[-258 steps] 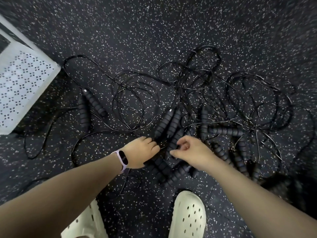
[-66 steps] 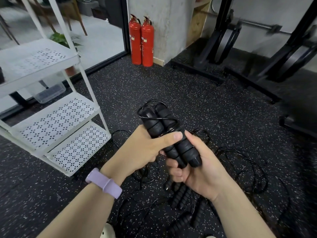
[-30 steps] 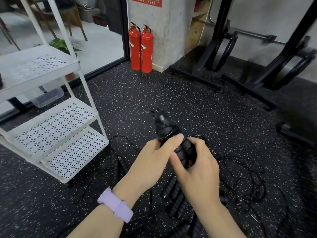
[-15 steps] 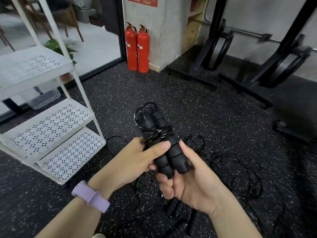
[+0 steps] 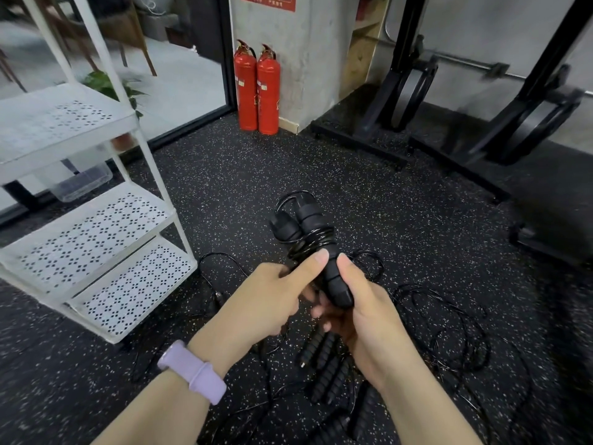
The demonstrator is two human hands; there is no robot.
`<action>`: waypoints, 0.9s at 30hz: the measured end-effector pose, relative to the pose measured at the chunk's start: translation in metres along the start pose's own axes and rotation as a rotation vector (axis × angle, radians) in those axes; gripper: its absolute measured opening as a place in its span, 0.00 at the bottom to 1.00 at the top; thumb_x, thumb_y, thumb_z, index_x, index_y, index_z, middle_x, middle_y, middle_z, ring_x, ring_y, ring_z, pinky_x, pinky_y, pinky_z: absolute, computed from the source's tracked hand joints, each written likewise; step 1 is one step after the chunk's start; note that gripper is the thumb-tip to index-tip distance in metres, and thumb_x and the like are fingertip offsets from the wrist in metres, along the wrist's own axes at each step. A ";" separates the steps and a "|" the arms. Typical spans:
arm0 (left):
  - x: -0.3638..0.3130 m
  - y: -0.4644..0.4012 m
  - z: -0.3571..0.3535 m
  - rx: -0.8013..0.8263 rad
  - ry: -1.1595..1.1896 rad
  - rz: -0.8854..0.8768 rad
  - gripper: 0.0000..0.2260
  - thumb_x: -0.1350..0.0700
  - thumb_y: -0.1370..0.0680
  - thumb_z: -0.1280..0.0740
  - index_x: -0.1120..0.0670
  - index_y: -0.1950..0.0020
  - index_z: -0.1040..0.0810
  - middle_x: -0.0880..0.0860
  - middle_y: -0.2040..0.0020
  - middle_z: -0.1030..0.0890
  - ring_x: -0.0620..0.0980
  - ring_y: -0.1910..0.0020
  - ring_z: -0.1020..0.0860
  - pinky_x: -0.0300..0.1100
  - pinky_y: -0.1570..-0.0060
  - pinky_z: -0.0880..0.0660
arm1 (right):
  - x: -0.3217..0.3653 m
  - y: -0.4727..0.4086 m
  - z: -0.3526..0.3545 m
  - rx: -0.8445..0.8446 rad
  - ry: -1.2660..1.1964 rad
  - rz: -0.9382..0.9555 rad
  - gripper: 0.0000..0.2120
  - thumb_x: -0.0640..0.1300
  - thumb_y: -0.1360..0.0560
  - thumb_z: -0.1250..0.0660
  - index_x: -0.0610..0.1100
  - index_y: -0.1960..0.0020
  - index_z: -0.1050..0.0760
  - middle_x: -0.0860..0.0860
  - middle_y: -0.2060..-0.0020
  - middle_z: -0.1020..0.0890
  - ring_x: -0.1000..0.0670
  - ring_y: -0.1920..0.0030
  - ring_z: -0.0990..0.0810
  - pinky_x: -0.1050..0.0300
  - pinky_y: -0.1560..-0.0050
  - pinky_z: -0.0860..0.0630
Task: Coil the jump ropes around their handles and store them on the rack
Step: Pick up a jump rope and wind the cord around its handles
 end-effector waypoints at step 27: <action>0.002 -0.003 0.019 -0.140 -0.070 -0.183 0.29 0.32 0.23 0.37 0.60 0.57 0.20 0.45 0.72 0.30 0.43 0.75 0.36 0.38 0.71 0.39 | 0.000 0.001 0.004 -0.021 0.027 0.185 0.19 0.58 0.21 0.30 0.42 0.49 0.26 0.42 0.54 0.18 0.44 0.57 0.16 0.50 0.57 0.17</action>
Point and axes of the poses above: each hand's wrist, its own y-axis away from the middle knuckle, its own z-axis out of the back of the hand, x = y × z, the point moved 4 cm from there along -y, towards the middle knuckle
